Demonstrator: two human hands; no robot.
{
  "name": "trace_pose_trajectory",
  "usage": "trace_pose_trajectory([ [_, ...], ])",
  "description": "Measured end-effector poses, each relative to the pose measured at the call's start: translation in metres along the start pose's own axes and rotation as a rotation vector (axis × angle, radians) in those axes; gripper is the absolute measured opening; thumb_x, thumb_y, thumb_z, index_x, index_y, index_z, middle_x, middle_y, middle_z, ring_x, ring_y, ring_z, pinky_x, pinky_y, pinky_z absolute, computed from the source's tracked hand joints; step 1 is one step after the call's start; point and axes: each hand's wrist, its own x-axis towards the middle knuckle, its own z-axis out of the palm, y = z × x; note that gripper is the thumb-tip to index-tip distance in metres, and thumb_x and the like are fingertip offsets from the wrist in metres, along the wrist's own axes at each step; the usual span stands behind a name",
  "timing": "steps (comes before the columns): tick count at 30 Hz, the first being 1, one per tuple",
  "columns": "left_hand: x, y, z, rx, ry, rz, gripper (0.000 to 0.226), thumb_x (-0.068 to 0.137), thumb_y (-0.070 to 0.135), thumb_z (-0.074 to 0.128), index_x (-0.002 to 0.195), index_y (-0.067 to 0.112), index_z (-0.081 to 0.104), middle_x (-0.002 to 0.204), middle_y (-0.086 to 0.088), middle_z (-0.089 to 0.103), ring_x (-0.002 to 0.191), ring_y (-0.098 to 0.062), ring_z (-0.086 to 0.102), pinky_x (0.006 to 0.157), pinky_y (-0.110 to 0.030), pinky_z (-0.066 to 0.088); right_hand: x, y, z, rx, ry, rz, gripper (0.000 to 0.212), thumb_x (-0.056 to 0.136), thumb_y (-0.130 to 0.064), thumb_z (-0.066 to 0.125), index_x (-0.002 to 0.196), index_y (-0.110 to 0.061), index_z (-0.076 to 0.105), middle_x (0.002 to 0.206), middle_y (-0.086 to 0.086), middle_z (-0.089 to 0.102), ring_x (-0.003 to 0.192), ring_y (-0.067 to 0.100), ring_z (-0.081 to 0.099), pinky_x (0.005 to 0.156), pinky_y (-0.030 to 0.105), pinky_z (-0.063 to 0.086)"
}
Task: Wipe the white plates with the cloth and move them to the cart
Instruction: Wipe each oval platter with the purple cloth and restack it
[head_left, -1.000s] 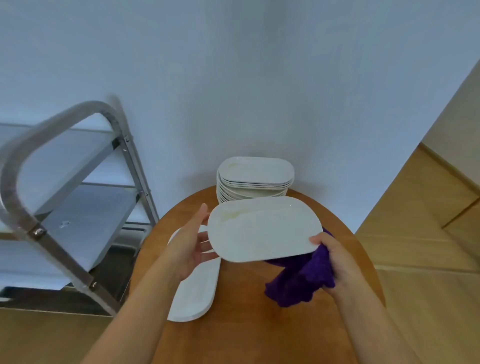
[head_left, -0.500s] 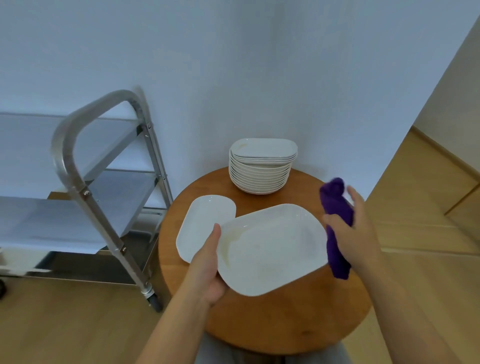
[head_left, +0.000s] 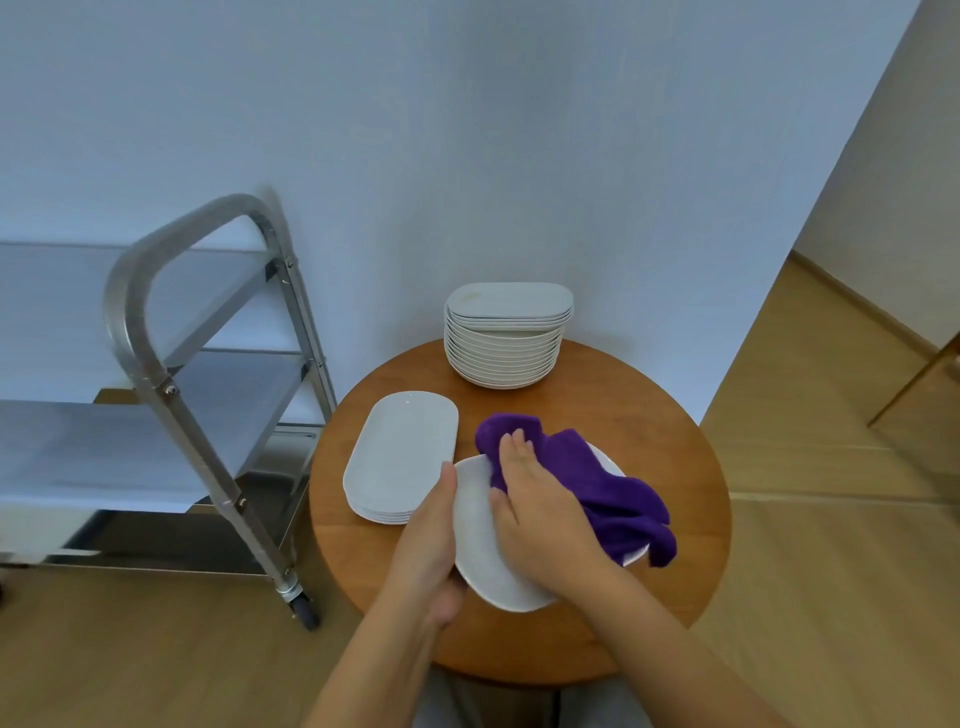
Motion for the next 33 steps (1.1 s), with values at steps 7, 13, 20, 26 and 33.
trace_pose_trajectory([
  [7, 0.004, -0.013, 0.001, -0.153, 0.079, -0.042, 0.038, 0.095, 0.048, 0.036, 0.108, 0.021, 0.058, 0.129, -0.006, 0.059, 0.126, -0.029, 0.049, 0.062, -0.028, 0.047, -0.020, -0.030, 0.009, -0.005, -0.060, -0.117, 0.048, 0.100, -0.015, 0.033, 0.147, -0.008, 0.026, 0.147, 0.013, 0.039, 0.133, 0.028, 0.038, 0.104, 0.037, 0.034],
  [13, 0.007, -0.022, 0.002, -0.098, 0.211, -0.010, 0.031, 0.091, 0.047, 0.051, 0.092, 0.019, 0.064, 0.067, -0.002, 0.073, 0.061, -0.018, 0.071, 0.044, -0.023, 0.052, -0.037, -0.019, 0.016, -0.121, 0.016, -0.071, 0.043, 0.101, -0.029, 0.032, 0.142, -0.015, 0.030, 0.122, 0.007, 0.059, 0.104, 0.022, 0.059, 0.089, 0.033, 0.045],
  [20, 0.013, -0.024, -0.007, -0.062, 0.243, -0.054, 0.035, 0.091, 0.044, 0.053, 0.094, 0.013, 0.068, 0.079, -0.009, 0.073, 0.083, -0.028, 0.067, 0.057, -0.034, 0.052, -0.052, 0.024, -0.015, -0.233, -0.209, -0.565, 0.056, 0.089, -0.046, 0.056, 0.138, -0.020, 0.047, 0.136, -0.004, 0.056, 0.124, 0.011, 0.052, 0.104, 0.017, 0.025],
  [26, 0.018, -0.003, -0.028, 0.066, 0.016, -0.039, 0.018, 0.090, 0.040, 0.053, 0.099, 0.026, 0.059, 0.074, -0.006, 0.074, 0.070, -0.025, 0.072, 0.055, -0.035, 0.056, -0.063, 0.064, -0.019, -0.405, 0.029, -0.697, 0.058, 0.061, -0.021, 0.087, 0.116, -0.015, 0.068, 0.113, -0.004, 0.070, 0.105, 0.007, 0.065, 0.093, 0.016, 0.042],
  [33, 0.022, 0.022, -0.040, 0.128, 0.002, -0.075, 0.050, 0.063, 0.044, 0.068, 0.109, 0.029, 0.055, 0.094, -0.012, 0.072, 0.078, -0.030, 0.072, 0.056, -0.040, 0.057, -0.055, 0.088, -0.021, -0.501, 0.132, -0.787, 0.056, 0.065, -0.014, 0.084, 0.118, -0.012, 0.066, 0.115, 0.001, 0.069, 0.106, 0.012, 0.065, 0.091, 0.024, 0.048],
])
